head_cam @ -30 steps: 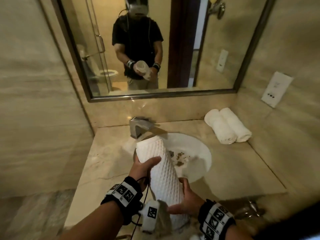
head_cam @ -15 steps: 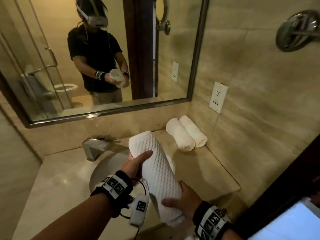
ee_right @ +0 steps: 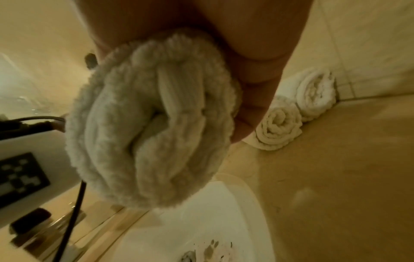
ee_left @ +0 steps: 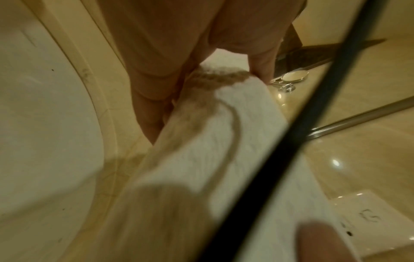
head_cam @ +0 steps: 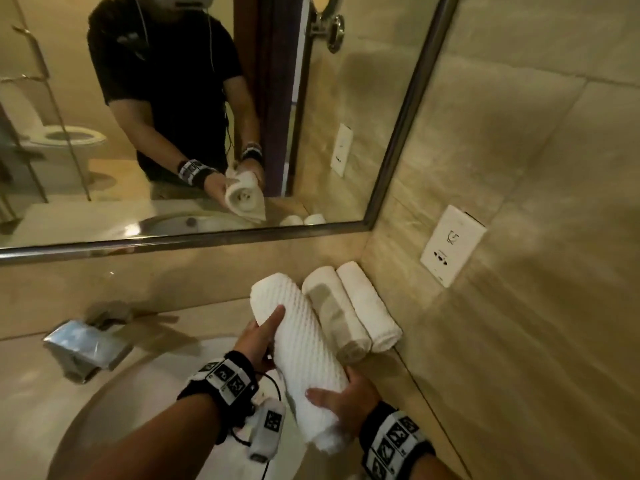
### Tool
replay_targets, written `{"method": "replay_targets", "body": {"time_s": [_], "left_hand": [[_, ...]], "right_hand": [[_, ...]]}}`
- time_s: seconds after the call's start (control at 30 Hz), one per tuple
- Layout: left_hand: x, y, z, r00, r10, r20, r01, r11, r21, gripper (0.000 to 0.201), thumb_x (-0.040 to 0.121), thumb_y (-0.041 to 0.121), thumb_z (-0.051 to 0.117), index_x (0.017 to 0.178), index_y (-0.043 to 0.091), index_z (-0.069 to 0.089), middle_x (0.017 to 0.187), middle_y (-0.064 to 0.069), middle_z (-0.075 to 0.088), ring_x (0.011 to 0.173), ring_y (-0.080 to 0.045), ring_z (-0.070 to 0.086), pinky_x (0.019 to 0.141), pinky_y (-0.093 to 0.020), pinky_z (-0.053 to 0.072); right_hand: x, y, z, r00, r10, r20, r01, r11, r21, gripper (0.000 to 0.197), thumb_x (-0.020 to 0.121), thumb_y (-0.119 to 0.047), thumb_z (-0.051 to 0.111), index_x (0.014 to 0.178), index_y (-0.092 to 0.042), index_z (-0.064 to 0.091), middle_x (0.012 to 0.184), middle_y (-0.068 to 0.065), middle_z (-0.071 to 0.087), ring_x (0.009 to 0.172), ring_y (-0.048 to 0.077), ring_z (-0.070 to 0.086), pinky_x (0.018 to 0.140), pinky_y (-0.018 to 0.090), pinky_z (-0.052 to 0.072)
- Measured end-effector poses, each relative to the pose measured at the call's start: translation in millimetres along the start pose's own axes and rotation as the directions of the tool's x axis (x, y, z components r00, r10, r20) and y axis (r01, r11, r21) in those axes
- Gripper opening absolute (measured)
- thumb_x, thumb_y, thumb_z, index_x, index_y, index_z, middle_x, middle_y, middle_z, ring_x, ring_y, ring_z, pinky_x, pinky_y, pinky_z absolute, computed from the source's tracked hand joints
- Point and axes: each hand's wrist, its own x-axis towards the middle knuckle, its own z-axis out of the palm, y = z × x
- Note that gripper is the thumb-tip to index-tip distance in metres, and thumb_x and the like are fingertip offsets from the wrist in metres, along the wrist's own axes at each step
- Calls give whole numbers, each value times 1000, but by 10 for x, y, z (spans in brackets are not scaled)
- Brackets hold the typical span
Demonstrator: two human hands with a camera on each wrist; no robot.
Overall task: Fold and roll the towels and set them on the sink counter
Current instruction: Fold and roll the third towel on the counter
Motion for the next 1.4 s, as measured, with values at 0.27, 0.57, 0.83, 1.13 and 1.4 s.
{"method": "replay_targets", "body": {"time_s": [0.27,0.57,0.83,1.13,1.4], "left_hand": [[790,-234,147,993,-80,-91,90,990,110,69,77,36,76,134,35,37,118,-2,59,100,-26,58,82,-45,52],[1196,-436,198,995,90,-45,-52,841,538,79,86,31,67,148,28,19,143,-7,44,126,-27,46,105,-41,40],[1251,-510,117,980,145,-136,-7,709,705,83,83,41,67,148,25,18,144,-13,44,126,-30,48,100,-36,44],[1155,-557,103,999,23,-29,7,656,755,98,77,54,68,148,35,4,144,-13,45,126,-31,49,102,-36,42],[1273,-447,394,991,133,-24,-71,663,745,93,72,47,74,143,38,14,136,-7,49,116,-27,55,95,-36,47]], "right_hand": [[951,-199,59,988,152,-16,-151,987,54,106,37,-64,80,129,-20,52,121,-1,62,104,21,61,94,38,52],[1506,-254,130,983,167,-73,-180,958,-223,74,61,-75,61,119,-29,57,118,-2,64,105,22,62,92,35,52],[1536,-419,31,995,-73,-61,-1,639,-769,61,87,-64,41,131,-21,44,132,4,48,118,26,50,95,36,44],[1903,-320,-457,978,75,-195,-189,714,-674,109,73,-68,62,151,-21,4,154,11,23,140,32,26,113,43,30],[1998,-351,-466,971,32,-239,-176,769,-614,105,76,-53,67,152,-20,3,153,9,26,139,28,31,114,41,29]]}}
